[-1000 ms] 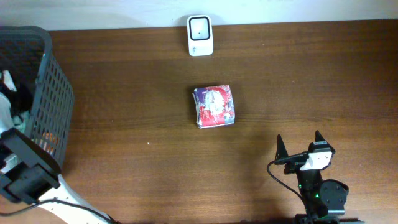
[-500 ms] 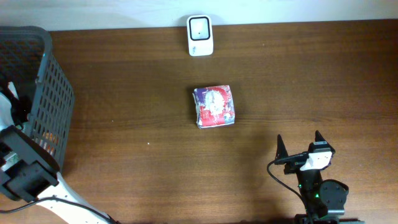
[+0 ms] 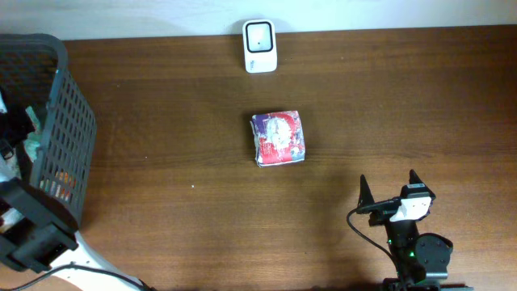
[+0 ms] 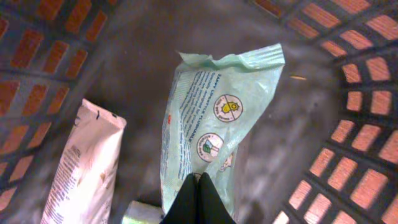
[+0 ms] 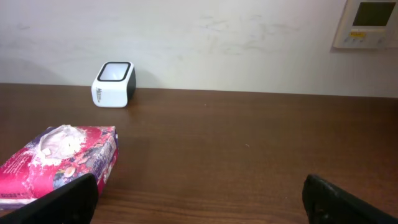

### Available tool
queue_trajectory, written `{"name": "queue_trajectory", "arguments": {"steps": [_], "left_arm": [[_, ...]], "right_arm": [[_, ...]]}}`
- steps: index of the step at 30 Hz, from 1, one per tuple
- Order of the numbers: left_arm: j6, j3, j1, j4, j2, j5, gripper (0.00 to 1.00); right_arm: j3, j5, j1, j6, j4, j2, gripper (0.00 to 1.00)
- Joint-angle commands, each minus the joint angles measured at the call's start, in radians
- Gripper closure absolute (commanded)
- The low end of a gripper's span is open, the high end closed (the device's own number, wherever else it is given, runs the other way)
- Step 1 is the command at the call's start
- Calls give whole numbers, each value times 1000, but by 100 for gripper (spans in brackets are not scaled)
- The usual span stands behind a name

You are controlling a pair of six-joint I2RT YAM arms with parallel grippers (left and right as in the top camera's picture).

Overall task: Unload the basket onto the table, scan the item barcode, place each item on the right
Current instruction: 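Grasp the green wipes pack in the basket with the left gripper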

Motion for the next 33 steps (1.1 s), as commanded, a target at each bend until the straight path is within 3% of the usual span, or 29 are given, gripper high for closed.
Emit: {"name": "queue_trajectory", "arguments": {"steps": [1, 4, 6, 9, 11, 15, 17, 18, 19, 21, 23, 24, 28, 29, 30, 32, 33], "left_arm": [[-11, 18, 5, -13, -30, 27, 100], [-13, 26, 5, -16, -34, 27, 100], [-77, 71, 5, -16, -54, 28, 100], [-112, 258, 5, -11, -136, 285, 100], [-230, 358, 5, 5, -185, 367, 100], [-273, 415, 2, 55, -273, 638, 100], [-272, 415, -12, 54, -283, 603, 100], [-272, 411, -18, 31, -279, 497, 94], [-272, 404, -21, -3, -273, 372, 65], [-266, 367, -22, -48, -244, 170, 58], [-154, 309, -21, -49, -197, 158, 26], [-88, 282, -21, -49, -170, 157, 20], [-45, 258, -21, -53, -44, 157, 18], [-45, 258, -21, -57, 2, 157, 23], [-23, 258, -21, -62, 38, 159, 40], [79, 258, -22, -79, 92, 183, 28], [97, 258, -22, -81, 113, 183, 27]], "right_arm": [[-8, 9, 5, -7, -3, -6, 1], [-8, 9, 5, -7, -3, -6, 1], [-8, 9, 5, -7, -3, -6, 1], [-8, 9, 5, -7, -3, -6, 1], [-8, 9, 5, -7, -3, -6, 1], [-8, 9, 5, -7, -3, -6, 1], [-8, 9, 5, -7, -3, -6, 1], [-8, 9, 5, -7, -3, -6, 1], [-8, 9, 5, -7, -3, -6, 1], [-8, 9, 5, -7, -3, -6, 1], [-8, 9, 5, -7, -3, -6, 1], [-8, 9, 5, -7, -3, -6, 1], [-8, 9, 5, -7, -3, -6, 1], [-8, 9, 5, -7, -3, -6, 2], [-8, 9, 5, -7, -3, -6, 1], [-8, 9, 5, -7, -3, -6, 1], [-8, 9, 5, -7, -3, -6, 1]]}}
